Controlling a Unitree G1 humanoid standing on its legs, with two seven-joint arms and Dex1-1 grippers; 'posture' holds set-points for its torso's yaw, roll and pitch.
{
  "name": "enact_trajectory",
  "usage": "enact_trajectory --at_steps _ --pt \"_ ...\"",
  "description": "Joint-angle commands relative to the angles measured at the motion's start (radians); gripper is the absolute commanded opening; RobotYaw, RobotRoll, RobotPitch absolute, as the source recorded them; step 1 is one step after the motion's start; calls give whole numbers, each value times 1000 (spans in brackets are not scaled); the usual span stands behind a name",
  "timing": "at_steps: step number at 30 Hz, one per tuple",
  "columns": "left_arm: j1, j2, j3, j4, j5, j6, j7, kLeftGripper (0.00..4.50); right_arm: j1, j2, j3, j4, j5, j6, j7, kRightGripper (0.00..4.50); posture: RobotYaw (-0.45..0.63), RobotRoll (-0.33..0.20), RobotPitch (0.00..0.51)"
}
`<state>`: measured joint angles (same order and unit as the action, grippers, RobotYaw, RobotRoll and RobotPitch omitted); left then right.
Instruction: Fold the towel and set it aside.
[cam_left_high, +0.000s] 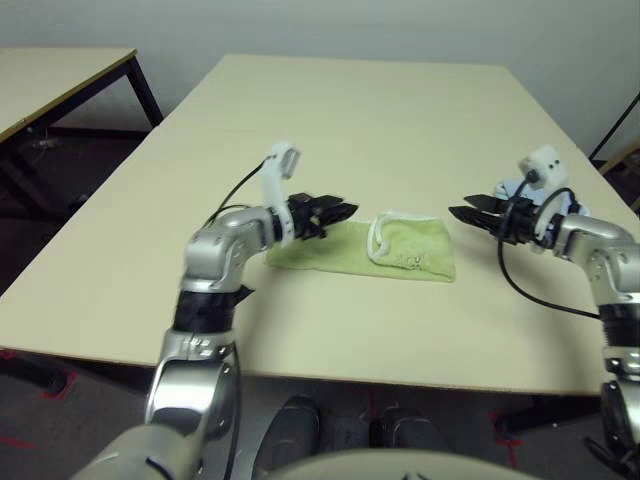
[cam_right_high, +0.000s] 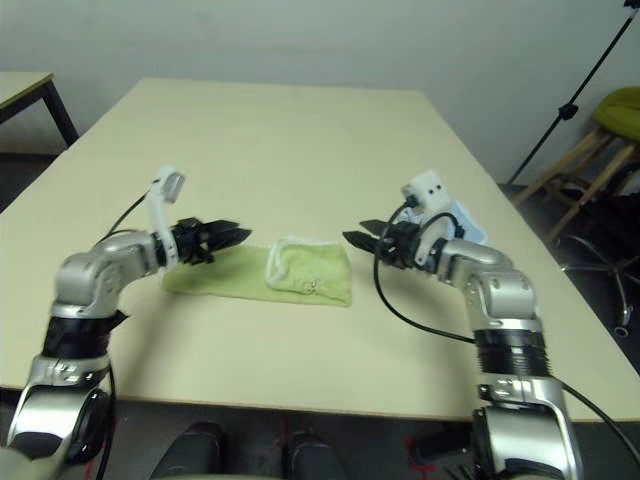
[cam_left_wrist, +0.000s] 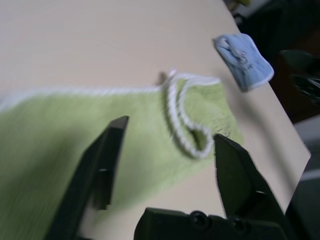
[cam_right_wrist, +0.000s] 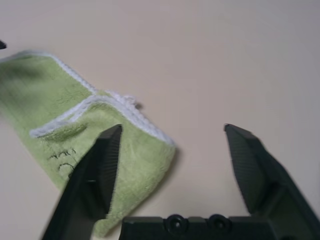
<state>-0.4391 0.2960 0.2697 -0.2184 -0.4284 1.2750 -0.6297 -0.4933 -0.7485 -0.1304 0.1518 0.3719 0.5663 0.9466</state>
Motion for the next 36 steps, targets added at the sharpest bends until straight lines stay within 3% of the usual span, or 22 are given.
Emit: enact_trajectory --at_steps 1,4,8,13,23,26,36 --pt "37 -22 107 -109 -55 223 71 4459 3 -50 55 -82 -3 -28 95 4500 107 0 64" --pt "96 -40 173 -153 -68 336 114 4459 0 -89 84 -126 0 -37 158 4500 112 0 62" --pt "134 -50 190 -130 -79 339 175 4459 -6 -111 109 -156 3 -31 201 4500 114 0 62" --pt "98 -112 225 -67 -40 333 259 4459 40 -156 155 -225 -24 -71 261 4500 103 0 63" --pt "43 -264 268 106 11 137 418 4459 82 -158 162 -335 12 -54 288 4500 75 0 67" --pt "45 -281 261 124 -3 97 434 3823 99 -168 166 -350 8 -55 292 4500 74 0 66" --pt "52 -289 255 104 -60 6 443 404 96 -172 170 -322 -7 -72 296 4500 85 0 64"
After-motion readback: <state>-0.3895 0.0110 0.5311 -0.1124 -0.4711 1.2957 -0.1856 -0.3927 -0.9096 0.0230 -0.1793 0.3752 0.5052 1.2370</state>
